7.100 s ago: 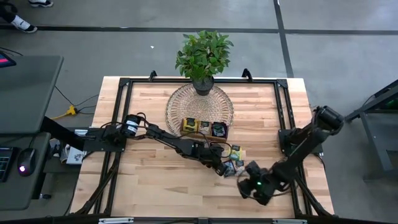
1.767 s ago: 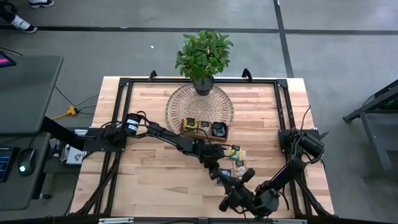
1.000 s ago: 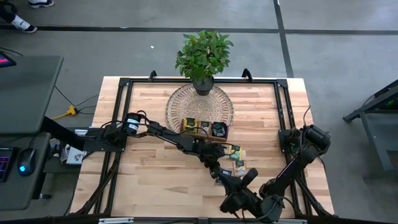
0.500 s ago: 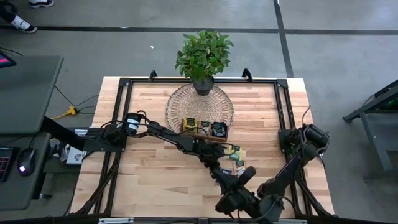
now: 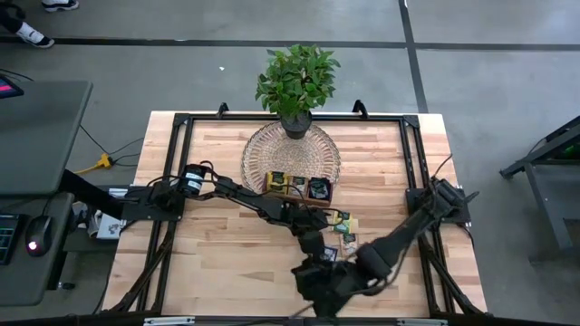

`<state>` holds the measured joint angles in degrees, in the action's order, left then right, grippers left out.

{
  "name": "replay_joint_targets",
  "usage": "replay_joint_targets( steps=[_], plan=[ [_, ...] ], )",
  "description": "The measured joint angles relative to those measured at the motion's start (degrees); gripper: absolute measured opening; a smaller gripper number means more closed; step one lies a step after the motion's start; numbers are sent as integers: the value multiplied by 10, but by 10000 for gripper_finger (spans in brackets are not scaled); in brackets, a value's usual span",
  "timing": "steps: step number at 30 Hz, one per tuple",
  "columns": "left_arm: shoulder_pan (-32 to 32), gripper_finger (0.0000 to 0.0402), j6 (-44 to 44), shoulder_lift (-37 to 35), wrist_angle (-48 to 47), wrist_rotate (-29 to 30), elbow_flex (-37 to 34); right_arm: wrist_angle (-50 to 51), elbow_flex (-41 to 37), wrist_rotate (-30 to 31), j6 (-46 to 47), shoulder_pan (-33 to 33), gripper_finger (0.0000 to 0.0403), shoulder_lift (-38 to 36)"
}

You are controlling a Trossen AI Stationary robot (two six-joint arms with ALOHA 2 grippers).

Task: Pick & Place Tea
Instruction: Put the violet tea bag into the right section of the wooden organizer

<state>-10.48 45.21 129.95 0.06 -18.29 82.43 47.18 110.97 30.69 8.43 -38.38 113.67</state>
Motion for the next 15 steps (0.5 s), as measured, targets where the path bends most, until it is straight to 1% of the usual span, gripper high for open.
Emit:
replay_joint_targets(
  steps=[3,5,7,8,10,12,14,15],
  plan=[
    [0,0,0,0,0,-1,0,29,8,-62,14,-6,0,10],
    [0,0,0,0,0,-2,0,42,8,-104,45,-22,0,20],
    [0,0,0,0,1,-2,0,56,8,-131,80,-41,0,35],
    [0,0,0,0,1,-2,0,66,7,-132,98,-53,0,41],
    [0,0,0,0,2,-2,0,83,7,-117,136,-78,0,55],
    [0,0,0,0,5,-2,0,93,7,-77,151,-103,0,75],
    [0,0,0,0,11,-3,0,102,7,-24,152,-122,0,102],
    [0,0,0,1,15,-4,0,109,7,-8,156,-129,0,118]
  ],
)
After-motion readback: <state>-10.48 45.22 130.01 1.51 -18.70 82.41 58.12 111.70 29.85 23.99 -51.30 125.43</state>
